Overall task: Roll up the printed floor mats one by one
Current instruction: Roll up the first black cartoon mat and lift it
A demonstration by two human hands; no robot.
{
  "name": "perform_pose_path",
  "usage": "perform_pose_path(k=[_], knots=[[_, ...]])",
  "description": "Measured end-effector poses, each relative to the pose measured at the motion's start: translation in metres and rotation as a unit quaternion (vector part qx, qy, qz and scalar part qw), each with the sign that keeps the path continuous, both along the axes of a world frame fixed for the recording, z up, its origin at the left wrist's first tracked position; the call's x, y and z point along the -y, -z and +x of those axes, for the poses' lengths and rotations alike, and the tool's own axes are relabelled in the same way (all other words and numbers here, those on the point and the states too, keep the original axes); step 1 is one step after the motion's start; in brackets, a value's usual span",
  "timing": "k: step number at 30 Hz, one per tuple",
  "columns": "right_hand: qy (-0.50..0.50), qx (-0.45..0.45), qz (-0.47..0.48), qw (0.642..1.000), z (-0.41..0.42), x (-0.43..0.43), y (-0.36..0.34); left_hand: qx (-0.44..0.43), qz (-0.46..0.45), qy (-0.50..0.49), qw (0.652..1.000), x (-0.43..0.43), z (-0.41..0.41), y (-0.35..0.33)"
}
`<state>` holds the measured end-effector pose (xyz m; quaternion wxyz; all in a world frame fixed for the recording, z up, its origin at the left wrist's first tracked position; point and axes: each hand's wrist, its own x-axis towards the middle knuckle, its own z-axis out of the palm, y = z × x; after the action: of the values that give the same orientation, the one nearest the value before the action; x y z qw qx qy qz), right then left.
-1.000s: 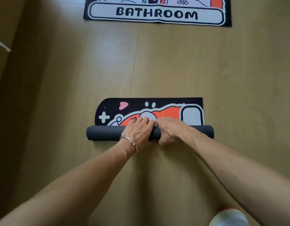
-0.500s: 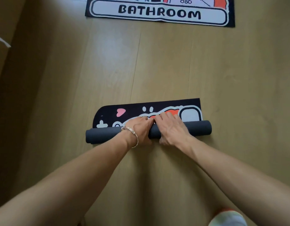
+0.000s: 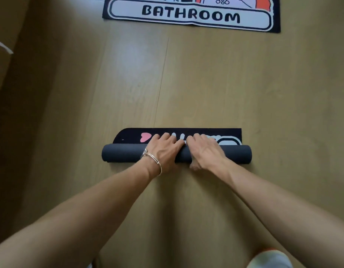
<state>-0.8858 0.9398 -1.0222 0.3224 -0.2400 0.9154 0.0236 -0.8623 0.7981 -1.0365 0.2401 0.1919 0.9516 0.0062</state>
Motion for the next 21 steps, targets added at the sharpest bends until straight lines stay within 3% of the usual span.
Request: perform_pose_path(k=[2, 4, 9, 15, 21], knots=[[0.026, 0.052, 0.003, 0.998, -0.009, 0.002, 0.000, -0.039, -0.015, 0.008, 0.999, -0.003, 0.011, 0.006], [0.033, 0.082, 0.003, 0.996, -0.016, 0.004, -0.003, -0.019, -0.010, -0.013, 1.000, -0.004, 0.007, 0.007], [-0.002, -0.036, -0.003, 0.999, -0.001, -0.001, 0.000, 0.099, 0.048, -0.075, 0.991, -0.003, -0.018, 0.000], [0.052, 0.131, 0.011, 0.990, -0.020, 0.001, -0.012, -0.003, 0.038, -0.032, 0.999, -0.006, -0.002, 0.002], [-0.016, 0.038, 0.002, 0.999, -0.012, -0.009, -0.010, 0.029, -0.005, -0.030, 0.999, -0.009, -0.002, 0.002]])
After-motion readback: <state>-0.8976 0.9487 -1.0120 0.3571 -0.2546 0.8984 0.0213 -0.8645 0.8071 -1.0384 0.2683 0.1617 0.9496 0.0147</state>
